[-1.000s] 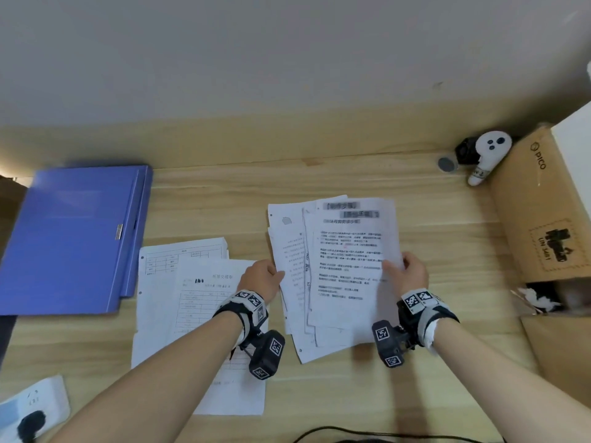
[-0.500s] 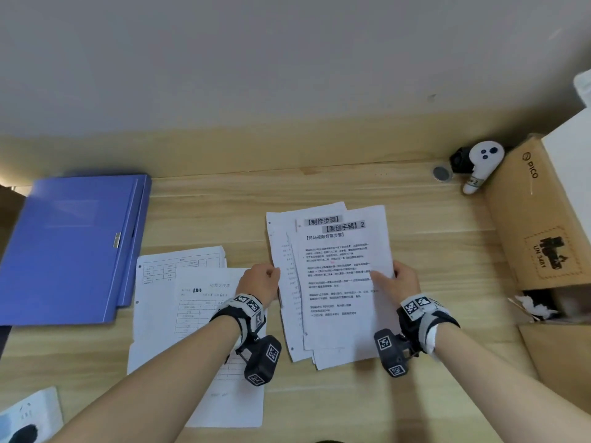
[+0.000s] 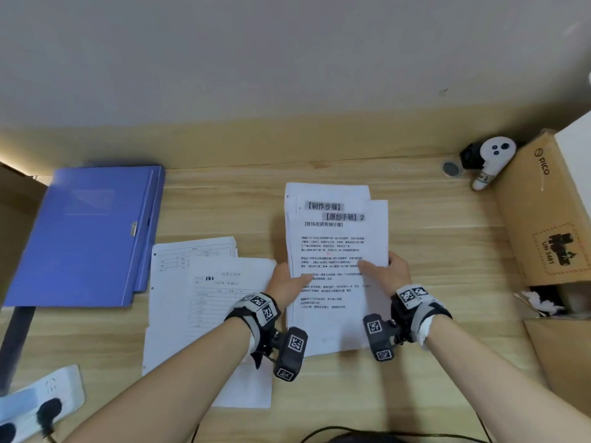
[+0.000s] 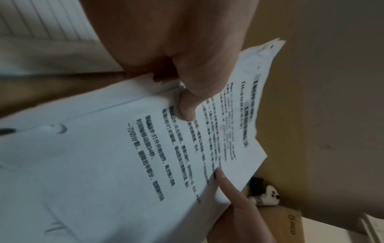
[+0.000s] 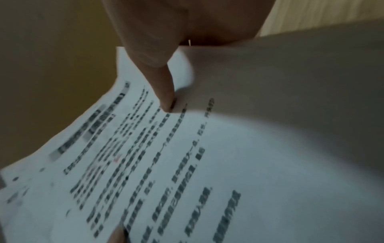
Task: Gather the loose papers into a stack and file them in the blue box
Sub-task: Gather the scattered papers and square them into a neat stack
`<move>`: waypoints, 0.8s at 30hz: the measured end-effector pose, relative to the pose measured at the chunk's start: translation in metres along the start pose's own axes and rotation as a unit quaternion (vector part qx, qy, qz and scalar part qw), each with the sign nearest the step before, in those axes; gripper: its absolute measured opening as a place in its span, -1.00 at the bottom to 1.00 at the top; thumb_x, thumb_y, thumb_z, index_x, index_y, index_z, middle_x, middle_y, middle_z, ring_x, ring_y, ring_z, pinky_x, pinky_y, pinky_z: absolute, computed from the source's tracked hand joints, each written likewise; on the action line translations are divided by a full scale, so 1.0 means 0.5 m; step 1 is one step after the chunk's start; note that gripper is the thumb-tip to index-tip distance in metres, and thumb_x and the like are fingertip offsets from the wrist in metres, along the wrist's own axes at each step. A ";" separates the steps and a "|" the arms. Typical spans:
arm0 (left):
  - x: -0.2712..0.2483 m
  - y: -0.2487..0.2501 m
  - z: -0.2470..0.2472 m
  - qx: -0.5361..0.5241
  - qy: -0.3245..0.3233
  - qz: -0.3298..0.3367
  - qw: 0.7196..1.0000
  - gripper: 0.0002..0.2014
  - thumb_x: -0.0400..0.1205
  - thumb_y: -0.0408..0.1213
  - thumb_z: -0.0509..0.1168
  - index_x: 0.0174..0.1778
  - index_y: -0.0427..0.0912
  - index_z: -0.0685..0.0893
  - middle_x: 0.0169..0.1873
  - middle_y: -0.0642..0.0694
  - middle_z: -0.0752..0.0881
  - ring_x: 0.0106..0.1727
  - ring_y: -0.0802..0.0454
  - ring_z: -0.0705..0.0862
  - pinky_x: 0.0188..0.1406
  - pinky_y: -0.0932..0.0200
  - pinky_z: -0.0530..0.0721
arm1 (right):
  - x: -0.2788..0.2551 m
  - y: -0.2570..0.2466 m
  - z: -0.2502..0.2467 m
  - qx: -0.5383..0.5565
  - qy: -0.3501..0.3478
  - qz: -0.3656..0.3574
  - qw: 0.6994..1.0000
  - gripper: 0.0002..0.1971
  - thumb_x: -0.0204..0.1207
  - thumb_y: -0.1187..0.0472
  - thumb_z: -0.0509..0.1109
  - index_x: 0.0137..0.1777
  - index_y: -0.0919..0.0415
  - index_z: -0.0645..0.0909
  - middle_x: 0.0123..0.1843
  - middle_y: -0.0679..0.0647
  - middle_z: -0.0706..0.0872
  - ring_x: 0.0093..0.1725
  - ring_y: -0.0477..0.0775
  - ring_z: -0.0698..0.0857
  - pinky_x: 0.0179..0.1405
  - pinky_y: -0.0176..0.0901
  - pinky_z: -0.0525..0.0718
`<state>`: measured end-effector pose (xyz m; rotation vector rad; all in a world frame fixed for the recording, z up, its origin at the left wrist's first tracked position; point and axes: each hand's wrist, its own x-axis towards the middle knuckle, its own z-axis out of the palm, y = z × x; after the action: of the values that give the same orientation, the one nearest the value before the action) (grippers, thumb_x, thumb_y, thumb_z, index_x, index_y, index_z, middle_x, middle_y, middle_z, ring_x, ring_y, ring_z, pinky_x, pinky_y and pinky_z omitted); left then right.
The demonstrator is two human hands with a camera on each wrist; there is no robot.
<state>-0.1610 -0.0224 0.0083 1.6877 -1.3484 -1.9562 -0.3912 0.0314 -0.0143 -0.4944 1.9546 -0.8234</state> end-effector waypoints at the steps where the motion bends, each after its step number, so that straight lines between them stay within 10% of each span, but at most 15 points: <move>1: -0.013 0.017 -0.012 -0.003 -0.007 0.014 1.000 -0.71 0.67 -0.39 0.33 0.32 -0.21 0.66 0.16 -0.08 0.73 0.16 -0.04 0.70 0.16 0.08 0.65 | -0.007 -0.016 -0.007 0.022 -0.005 -0.007 1.000 -0.48 0.36 0.19 0.63 0.31 0.31 0.62 0.19 0.18 0.78 0.10 0.20 0.77 0.13 0.12 0.75; 5: -0.050 0.100 -0.063 0.015 -0.019 0.091 0.996 -0.74 0.65 -0.35 0.37 0.26 -0.16 0.67 0.20 -0.13 0.76 0.16 -0.03 0.75 0.18 0.05 0.70 | -0.061 -0.120 -0.027 0.111 -0.045 -0.079 0.990 -0.67 0.39 0.29 0.61 0.16 0.23 0.73 0.13 0.13 0.83 -0.05 0.03 0.83 -0.07 -0.09 0.76; 12: -0.111 0.207 -0.120 -0.025 -0.036 0.189 0.981 -0.66 0.51 -0.33 0.54 0.21 -0.19 0.76 0.06 -0.05 0.85 0.09 0.08 0.83 0.08 0.16 0.79 | -0.176 -0.222 -0.075 0.246 -0.102 -0.233 0.935 -0.52 0.33 0.42 0.57 0.26 0.10 0.70 0.24 0.18 0.80 0.28 0.19 0.75 0.25 0.03 0.69; 19: -0.114 0.142 -0.102 -0.021 -0.062 0.182 0.981 -0.59 0.47 -0.50 0.53 0.25 -0.21 0.73 0.11 -0.16 0.83 0.15 -0.01 0.79 0.18 0.08 0.76 | -0.193 -0.149 -0.050 0.177 -0.087 -0.165 0.966 -0.27 0.06 0.11 0.79 0.26 0.29 0.67 0.15 0.25 0.82 0.23 0.28 0.75 0.33 0.35 0.63; 24: -0.122 0.165 -0.077 -0.054 -0.013 0.207 0.977 -0.71 0.46 -0.45 0.54 0.05 -0.08 0.79 0.01 -0.07 0.86 0.06 0.02 0.83 0.13 0.03 0.78 | -0.197 -0.178 -0.050 0.194 -0.086 -0.197 0.957 -0.34 0.19 0.23 0.73 0.31 0.28 0.61 0.21 0.30 0.78 0.25 0.34 0.73 0.29 0.35 0.65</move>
<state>-0.1396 -0.0452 0.1134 1.2169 -1.4354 -1.7761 -0.3639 0.0406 0.1178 -0.7013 1.5022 -1.3361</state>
